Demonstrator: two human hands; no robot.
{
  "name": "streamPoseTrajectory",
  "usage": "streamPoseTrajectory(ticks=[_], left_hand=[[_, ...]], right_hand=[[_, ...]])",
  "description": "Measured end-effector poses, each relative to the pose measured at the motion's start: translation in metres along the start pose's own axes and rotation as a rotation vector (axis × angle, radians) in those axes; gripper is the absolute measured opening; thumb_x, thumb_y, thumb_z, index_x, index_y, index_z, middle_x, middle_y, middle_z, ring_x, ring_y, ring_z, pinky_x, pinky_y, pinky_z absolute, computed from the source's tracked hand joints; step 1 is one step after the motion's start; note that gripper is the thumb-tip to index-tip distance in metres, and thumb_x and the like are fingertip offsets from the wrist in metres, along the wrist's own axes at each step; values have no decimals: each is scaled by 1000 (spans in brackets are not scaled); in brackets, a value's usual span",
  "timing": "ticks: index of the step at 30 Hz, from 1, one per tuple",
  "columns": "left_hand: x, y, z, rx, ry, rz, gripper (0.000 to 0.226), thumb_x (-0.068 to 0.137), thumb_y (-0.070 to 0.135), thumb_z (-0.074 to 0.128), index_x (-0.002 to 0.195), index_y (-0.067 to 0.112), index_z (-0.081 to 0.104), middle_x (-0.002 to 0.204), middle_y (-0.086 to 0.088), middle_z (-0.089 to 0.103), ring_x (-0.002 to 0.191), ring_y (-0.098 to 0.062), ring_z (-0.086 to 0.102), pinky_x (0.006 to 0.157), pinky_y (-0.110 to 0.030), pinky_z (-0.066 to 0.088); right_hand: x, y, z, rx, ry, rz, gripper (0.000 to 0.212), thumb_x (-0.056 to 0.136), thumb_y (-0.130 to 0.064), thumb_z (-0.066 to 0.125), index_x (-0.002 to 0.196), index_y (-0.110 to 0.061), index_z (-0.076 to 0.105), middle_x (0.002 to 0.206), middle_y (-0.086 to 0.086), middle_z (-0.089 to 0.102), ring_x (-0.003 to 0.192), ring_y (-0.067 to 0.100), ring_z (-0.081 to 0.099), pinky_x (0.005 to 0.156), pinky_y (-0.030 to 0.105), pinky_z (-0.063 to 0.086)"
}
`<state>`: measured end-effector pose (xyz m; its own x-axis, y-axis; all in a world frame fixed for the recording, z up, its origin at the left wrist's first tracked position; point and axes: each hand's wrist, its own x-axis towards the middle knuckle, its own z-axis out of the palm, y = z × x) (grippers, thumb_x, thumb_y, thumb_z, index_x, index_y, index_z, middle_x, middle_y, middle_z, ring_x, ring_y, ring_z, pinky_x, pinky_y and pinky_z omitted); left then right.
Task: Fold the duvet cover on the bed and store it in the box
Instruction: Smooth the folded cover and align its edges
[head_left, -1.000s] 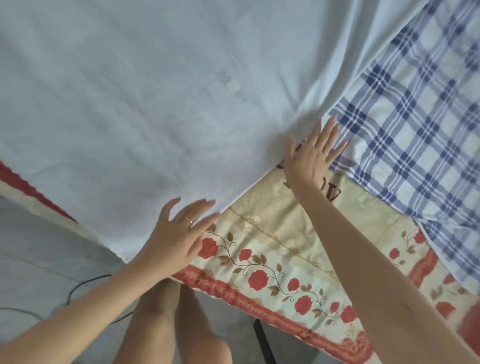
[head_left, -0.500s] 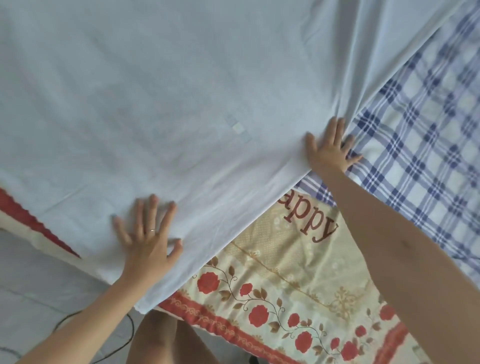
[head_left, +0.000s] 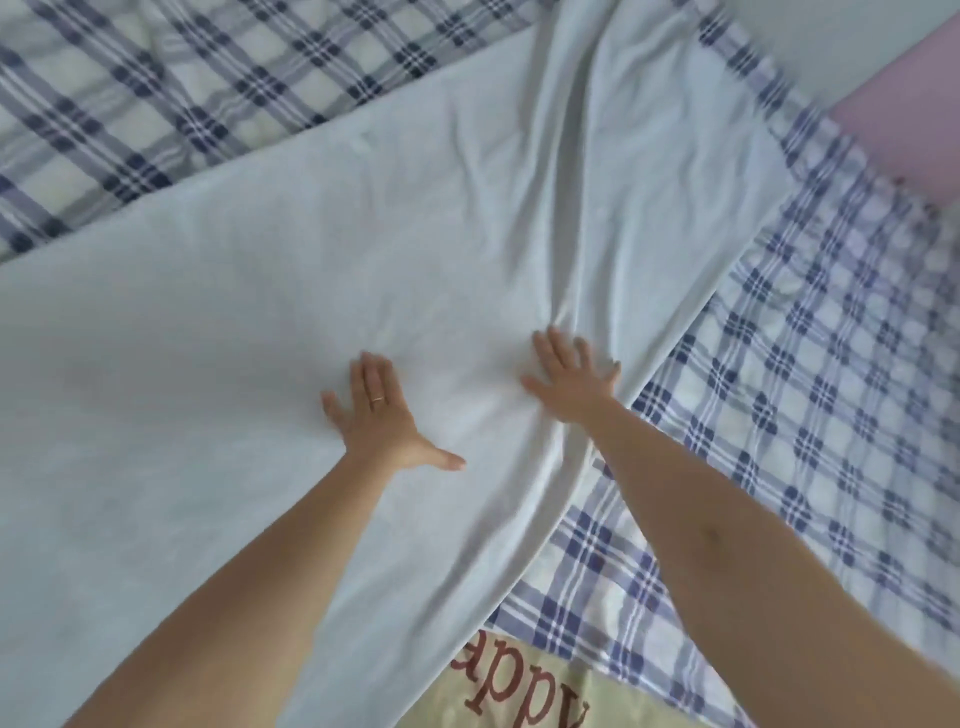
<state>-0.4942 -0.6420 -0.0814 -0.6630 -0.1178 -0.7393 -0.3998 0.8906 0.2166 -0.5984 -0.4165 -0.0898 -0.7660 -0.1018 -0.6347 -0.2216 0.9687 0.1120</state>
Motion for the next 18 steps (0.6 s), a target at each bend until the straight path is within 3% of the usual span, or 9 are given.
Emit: streamPoseTrajectory(ticks=[2, 4, 7, 9, 13, 18], left_hand=[[4, 10, -1, -35, -84, -86, 168, 35, 84, 68, 130, 3, -44, 137, -16, -50, 131, -30, -42, 105, -66, -10], [14, 18, 2, -34, -127, -116, 169, 33, 82, 70, 119, 4, -52, 123, -18, -59, 123, -32, -48, 101, -68, -14], [37, 29, -14, -40, -169, -178, 169, 33, 78, 74, 115, 6, -56, 113, -17, -66, 115, -31, -54, 76, -60, -37], [49, 35, -21, 2, -196, -209, 171, 30, 77, 75, 111, 8, -59, 112, -17, -67, 112, -32, -57, 65, -54, -42], [46, 47, -10, 22, -302, -284, 171, 30, 76, 75, 110, 8, -60, 116, -18, -66, 109, -32, -61, 67, -51, -44], [47, 58, -27, 3, -327, -362, 171, 31, 75, 77, 115, 8, -56, 118, -17, -65, 110, -29, -61, 71, -49, -45]], right_hand=[[22, 44, -23, -12, -69, 183, 75, 94, -66, 19, 150, -30, -15, 156, -11, -22, 146, 21, -16, 108, 64, -10], [67, 72, -52, 7, 38, 246, 77, 94, -64, 18, 151, -22, -13, 158, -5, -18, 146, 23, -14, 112, 62, -8], [151, 80, -104, -31, 291, 64, 70, 97, -50, 22, 151, -18, -9, 159, -4, -15, 147, 23, -11, 113, 61, -3], [187, 75, -117, -60, 372, -77, 69, 94, -48, 21, 152, -20, -4, 160, -6, -11, 147, 23, -7, 112, 61, -6], [200, 86, -84, 12, 422, -84, 68, 92, -44, 23, 151, -30, -8, 159, -10, -9, 147, 23, -6, 111, 61, -9], [212, 86, -91, 138, 460, -138, 71, 84, -41, 21, 152, -29, 6, 160, -10, 5, 148, 23, 3, 111, 62, -8]])
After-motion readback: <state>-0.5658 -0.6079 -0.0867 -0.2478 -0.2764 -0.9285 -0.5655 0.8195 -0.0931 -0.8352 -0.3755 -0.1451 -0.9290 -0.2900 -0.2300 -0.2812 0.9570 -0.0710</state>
